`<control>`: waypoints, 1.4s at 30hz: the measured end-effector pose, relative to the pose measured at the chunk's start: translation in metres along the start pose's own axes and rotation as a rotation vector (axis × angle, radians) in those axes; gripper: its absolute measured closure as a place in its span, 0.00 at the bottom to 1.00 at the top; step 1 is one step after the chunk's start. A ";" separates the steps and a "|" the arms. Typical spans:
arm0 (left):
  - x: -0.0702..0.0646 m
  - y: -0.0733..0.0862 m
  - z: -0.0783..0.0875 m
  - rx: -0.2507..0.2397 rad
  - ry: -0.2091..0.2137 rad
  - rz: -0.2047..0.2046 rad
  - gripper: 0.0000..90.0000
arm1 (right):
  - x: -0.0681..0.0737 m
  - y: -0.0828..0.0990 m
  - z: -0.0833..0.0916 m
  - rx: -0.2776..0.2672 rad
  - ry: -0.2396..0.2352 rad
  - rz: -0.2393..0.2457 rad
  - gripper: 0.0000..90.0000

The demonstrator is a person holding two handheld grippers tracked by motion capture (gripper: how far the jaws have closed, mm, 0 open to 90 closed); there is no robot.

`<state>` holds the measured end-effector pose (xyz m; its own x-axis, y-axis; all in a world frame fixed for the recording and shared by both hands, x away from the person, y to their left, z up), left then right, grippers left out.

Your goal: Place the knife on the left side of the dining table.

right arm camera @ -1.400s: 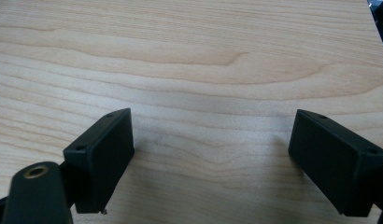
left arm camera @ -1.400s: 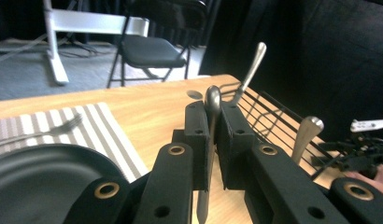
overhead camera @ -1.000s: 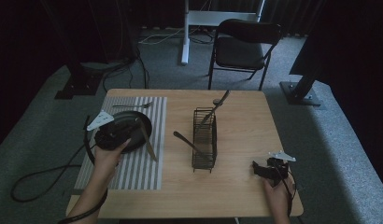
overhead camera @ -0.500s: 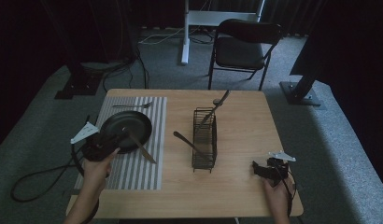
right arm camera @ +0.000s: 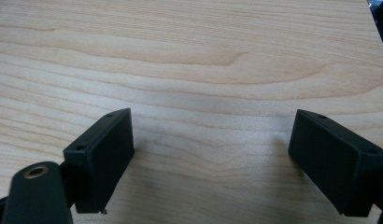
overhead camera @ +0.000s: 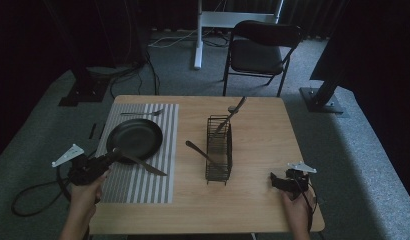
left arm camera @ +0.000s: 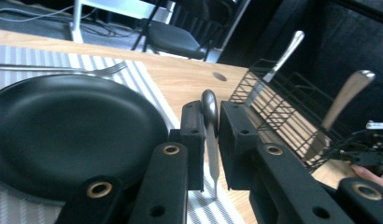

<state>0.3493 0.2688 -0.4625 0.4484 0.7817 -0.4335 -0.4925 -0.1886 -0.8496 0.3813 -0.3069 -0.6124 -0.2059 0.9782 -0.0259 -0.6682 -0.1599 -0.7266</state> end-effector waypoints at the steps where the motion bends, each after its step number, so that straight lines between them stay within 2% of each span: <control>1: 0.003 0.001 0.001 -0.003 0.008 0.010 0.89 | 0.000 0.000 0.000 0.000 0.000 0.000 0.15; 3: 0.010 0.002 0.004 -0.007 0.001 0.032 0.86 | 0.000 0.000 0.000 0.000 0.000 0.001 0.15; 6: 0.016 0.004 0.005 -0.007 0.001 0.053 0.87 | 0.000 0.000 0.000 0.000 0.000 -0.001 0.15; 8: 0.021 0.006 0.006 -0.007 -0.016 0.058 0.87 | 0.000 0.000 0.000 0.000 0.000 -0.001 0.15; 12: 0.032 0.013 0.009 0.000 -0.021 0.095 0.87 | 0.000 0.000 0.000 0.000 0.000 -0.001 0.15; 16: 0.044 0.021 0.013 0.018 -0.023 0.120 0.86 | 0.000 0.000 0.000 0.000 0.000 -0.002 0.15; 23: 0.066 0.038 0.017 0.027 -0.054 0.151 0.83 | 0.000 0.000 0.000 0.001 0.000 -0.001 0.15; 27: 0.077 0.047 0.017 0.035 -0.063 0.185 0.82 | 0.000 0.000 0.000 0.001 0.000 -0.001 0.15; 32: 0.088 0.058 0.016 0.068 -0.100 0.194 0.80 | 0.000 0.000 0.000 0.001 0.000 -0.001 0.15; 34: 0.093 0.061 0.015 0.081 -0.118 0.184 0.78 | 0.000 0.000 0.000 0.001 0.000 -0.001 0.15; 40: 0.100 0.067 0.013 0.102 -0.140 0.195 0.76 | 0.000 0.000 0.000 0.001 0.000 -0.001 0.15; 42: 0.105 0.071 0.011 0.121 -0.162 0.189 0.75 | 0.000 0.000 0.000 0.001 0.000 -0.001 0.15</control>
<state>0.3535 0.3439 -0.5657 0.2195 0.8264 -0.5185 -0.6459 -0.2752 -0.7121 0.3812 -0.3069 -0.6123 -0.2052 0.9784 -0.0255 -0.6691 -0.1593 -0.7259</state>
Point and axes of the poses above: each handheld gripper's, and its own axes: z roughly backward along the jaws, y roughly out of its underside, x roughly to its left, the point moved 9 cm from there along -z, roughly forward along the jaws, and after that the axes turned 3 degrees about z, right-handed, at the moved point
